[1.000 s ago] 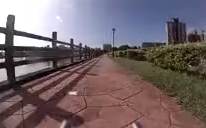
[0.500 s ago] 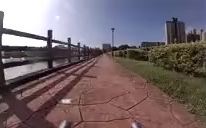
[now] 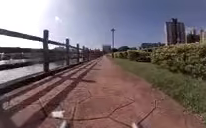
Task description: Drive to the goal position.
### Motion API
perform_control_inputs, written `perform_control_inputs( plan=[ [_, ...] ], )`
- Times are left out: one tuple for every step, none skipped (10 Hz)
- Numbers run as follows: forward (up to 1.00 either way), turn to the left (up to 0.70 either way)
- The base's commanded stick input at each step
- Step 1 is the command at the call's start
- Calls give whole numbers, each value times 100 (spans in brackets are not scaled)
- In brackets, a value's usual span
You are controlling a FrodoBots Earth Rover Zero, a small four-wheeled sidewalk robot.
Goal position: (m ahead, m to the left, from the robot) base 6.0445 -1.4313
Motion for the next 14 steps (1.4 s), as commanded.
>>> perform_control_inputs(
  plan=[
    [50, 0],
    [50, 0],
    [50, 0],
    [50, 0],
    [50, 0],
    [50, 0],
    [50, 0],
    [50, 0],
    [50, 0],
    [50, 0],
    [50, 0],
    [50, 0],
    [50, 0],
    [50, 0]
  ],
)
